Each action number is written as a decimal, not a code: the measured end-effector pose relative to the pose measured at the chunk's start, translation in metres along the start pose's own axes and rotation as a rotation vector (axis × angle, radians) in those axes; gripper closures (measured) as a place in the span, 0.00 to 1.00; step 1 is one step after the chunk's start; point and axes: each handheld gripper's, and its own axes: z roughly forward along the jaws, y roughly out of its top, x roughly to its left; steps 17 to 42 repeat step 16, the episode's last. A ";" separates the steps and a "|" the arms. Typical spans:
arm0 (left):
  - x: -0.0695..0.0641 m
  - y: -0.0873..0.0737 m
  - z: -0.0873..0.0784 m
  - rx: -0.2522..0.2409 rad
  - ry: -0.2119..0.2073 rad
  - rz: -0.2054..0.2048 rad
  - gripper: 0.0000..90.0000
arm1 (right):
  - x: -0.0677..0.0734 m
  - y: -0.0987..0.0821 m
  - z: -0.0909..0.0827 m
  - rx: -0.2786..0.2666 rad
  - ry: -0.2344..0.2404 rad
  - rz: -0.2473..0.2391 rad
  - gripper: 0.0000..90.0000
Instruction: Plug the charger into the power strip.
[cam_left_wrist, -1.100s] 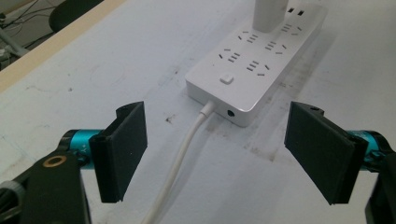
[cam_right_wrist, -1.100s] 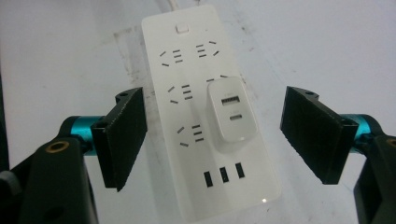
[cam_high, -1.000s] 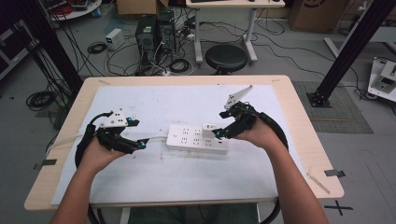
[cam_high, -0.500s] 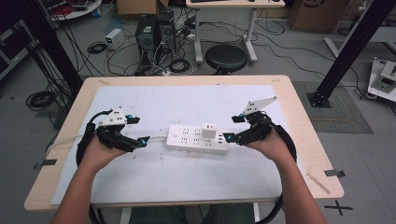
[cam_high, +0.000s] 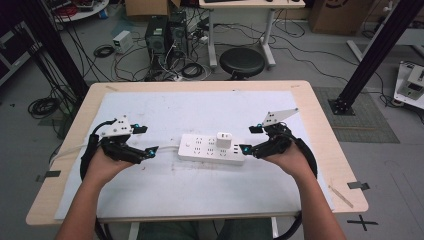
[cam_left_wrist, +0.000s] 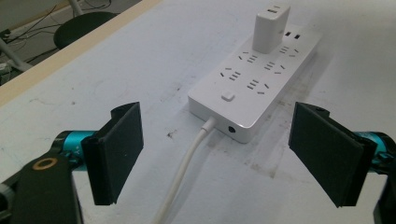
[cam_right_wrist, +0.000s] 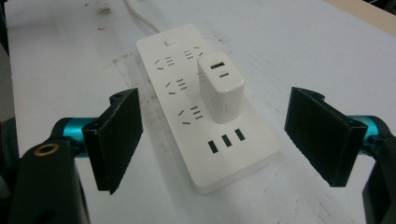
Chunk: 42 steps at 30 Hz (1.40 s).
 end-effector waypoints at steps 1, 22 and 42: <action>0.000 0.000 0.000 -0.001 0.000 -0.001 0.20 | 0.000 0.000 0.000 -0.004 -0.003 -0.002 0.22; -0.001 -0.001 0.003 0.018 0.005 0.003 0.20 | -0.003 -0.001 -0.001 -0.016 -0.012 0.001 0.22; -0.001 -0.001 0.003 0.018 0.005 0.003 0.20 | -0.003 -0.001 -0.001 -0.016 -0.012 0.001 0.22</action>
